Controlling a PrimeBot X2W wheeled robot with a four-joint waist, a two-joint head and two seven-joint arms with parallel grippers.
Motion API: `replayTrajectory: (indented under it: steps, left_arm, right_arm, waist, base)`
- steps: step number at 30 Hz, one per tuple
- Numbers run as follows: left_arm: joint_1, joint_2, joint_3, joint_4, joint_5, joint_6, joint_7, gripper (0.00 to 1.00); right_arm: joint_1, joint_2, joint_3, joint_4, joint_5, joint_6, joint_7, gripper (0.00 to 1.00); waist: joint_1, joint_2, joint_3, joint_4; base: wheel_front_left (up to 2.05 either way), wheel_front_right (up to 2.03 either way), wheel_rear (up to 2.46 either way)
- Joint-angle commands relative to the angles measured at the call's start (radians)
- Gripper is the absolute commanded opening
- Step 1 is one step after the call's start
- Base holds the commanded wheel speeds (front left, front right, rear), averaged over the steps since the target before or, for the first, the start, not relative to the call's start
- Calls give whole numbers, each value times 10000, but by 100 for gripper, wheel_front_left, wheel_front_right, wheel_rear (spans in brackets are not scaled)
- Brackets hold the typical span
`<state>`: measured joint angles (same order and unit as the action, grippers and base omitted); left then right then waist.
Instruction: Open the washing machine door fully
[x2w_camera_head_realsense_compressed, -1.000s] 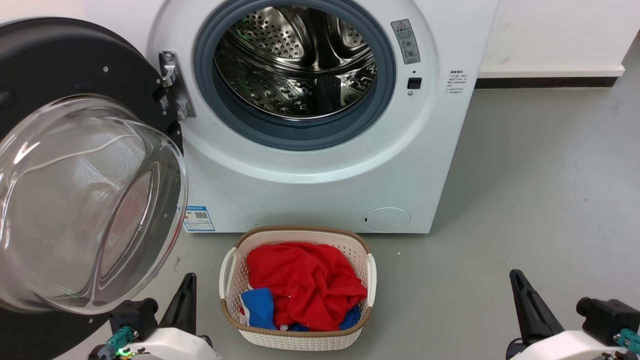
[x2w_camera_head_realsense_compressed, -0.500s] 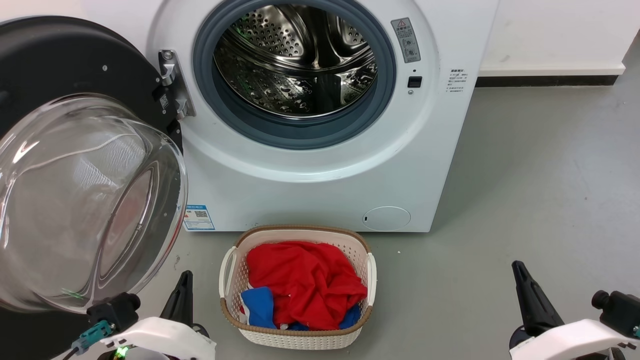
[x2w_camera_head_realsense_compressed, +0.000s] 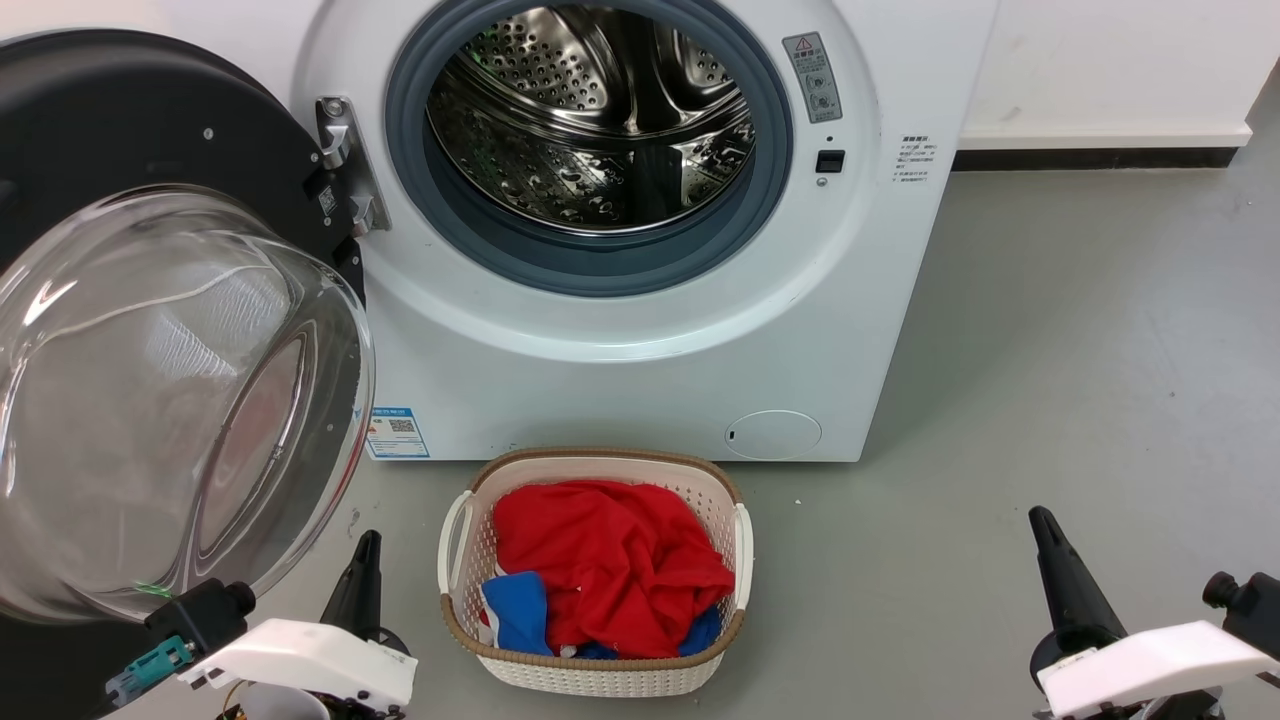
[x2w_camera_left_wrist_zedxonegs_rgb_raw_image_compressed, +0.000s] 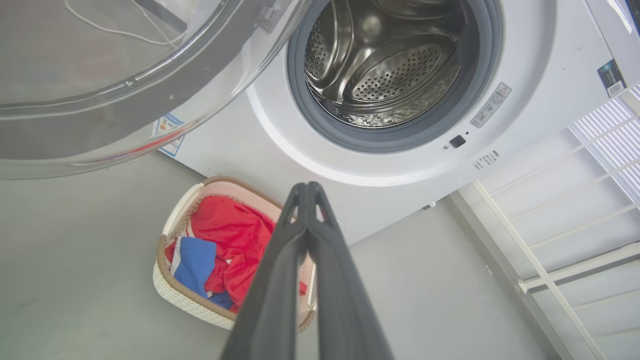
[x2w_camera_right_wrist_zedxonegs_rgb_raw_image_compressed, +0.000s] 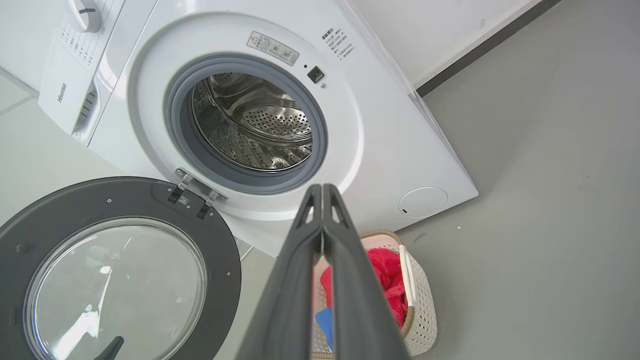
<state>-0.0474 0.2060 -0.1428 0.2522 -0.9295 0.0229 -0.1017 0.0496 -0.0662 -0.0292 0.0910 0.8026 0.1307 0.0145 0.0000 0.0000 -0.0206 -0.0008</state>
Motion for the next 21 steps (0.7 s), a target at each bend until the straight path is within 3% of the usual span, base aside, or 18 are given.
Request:
replayTrajectory:
  steps: [1,20,21]
  left_arm:
    - [-287,7,143,-125,-211,-86,42,0]
    - [-412,-446,852,-120,-2133,-523,654,0]
    - [-434,-546,1021,-118,-2586,-617,807,0]
  right_arm:
    - [-277,-75,-26,-74,271,0,23,0]
    - [-668,-102,-147,389,2643,0,208,0]
    - [-772,-104,-179,495,3195,0,259,0]
  waist:
    - [0,0,2,1]
    - [0,0,53,2]
    - [0,0,67,3]
  base:
    - [0,0,0]
    - [0,0,0]
    - [0,0,0]
